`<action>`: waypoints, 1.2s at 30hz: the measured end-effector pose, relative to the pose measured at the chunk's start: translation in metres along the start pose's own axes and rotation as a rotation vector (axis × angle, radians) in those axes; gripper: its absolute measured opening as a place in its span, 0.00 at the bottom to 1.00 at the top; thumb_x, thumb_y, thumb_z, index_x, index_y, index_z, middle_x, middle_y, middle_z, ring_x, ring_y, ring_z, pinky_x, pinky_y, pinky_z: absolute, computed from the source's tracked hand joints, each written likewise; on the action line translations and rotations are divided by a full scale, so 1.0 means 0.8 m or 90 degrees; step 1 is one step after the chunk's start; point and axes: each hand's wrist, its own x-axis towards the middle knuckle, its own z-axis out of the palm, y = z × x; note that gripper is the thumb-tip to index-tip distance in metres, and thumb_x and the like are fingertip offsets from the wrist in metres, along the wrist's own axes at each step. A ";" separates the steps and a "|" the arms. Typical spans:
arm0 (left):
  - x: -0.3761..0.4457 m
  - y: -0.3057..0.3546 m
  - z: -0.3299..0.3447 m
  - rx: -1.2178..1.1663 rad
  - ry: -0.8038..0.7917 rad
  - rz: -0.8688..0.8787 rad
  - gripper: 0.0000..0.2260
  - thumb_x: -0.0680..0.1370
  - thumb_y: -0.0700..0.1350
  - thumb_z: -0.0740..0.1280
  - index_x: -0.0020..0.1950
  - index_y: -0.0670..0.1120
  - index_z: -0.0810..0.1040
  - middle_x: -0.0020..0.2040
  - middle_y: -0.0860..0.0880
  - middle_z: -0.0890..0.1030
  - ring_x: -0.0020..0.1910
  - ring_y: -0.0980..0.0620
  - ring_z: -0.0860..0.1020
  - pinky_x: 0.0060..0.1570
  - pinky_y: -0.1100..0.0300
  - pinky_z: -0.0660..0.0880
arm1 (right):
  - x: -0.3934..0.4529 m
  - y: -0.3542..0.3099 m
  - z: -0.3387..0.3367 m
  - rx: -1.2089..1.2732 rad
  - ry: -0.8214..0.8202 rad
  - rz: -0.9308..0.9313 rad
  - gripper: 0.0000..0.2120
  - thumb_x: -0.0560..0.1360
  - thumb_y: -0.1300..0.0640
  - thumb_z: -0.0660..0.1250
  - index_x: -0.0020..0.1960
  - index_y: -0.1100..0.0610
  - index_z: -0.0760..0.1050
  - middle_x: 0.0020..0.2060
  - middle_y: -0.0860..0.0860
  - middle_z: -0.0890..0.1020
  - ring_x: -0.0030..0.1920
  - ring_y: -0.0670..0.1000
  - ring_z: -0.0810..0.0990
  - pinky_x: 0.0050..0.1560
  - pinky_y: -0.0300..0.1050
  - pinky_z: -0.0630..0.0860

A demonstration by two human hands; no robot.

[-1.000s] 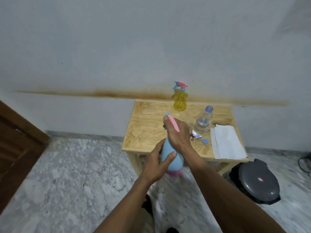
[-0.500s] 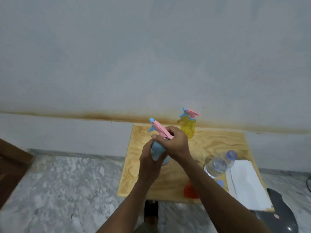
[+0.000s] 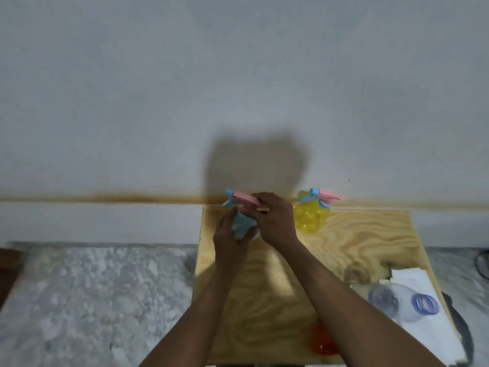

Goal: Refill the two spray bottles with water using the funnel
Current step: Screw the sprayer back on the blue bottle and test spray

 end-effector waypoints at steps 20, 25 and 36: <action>0.037 0.008 0.012 0.098 0.017 -0.060 0.34 0.64 0.61 0.69 0.65 0.44 0.77 0.58 0.47 0.83 0.57 0.46 0.80 0.56 0.51 0.76 | 0.034 0.026 0.022 -0.028 -0.027 -0.012 0.13 0.68 0.63 0.77 0.53 0.58 0.83 0.46 0.52 0.85 0.46 0.50 0.82 0.48 0.43 0.78; 0.041 0.003 0.017 0.106 0.007 -0.082 0.28 0.68 0.52 0.75 0.66 0.44 0.77 0.58 0.46 0.83 0.58 0.44 0.80 0.55 0.54 0.74 | 0.035 0.027 0.019 -0.050 -0.046 -0.006 0.15 0.69 0.62 0.76 0.55 0.58 0.82 0.49 0.54 0.85 0.48 0.55 0.83 0.51 0.53 0.79; 0.041 0.007 0.016 0.142 -0.004 -0.067 0.31 0.69 0.51 0.79 0.70 0.46 0.74 0.63 0.46 0.82 0.61 0.43 0.80 0.58 0.55 0.72 | 0.006 0.026 -0.018 0.012 -0.020 0.055 0.24 0.70 0.67 0.74 0.65 0.59 0.78 0.54 0.54 0.85 0.52 0.50 0.84 0.53 0.36 0.79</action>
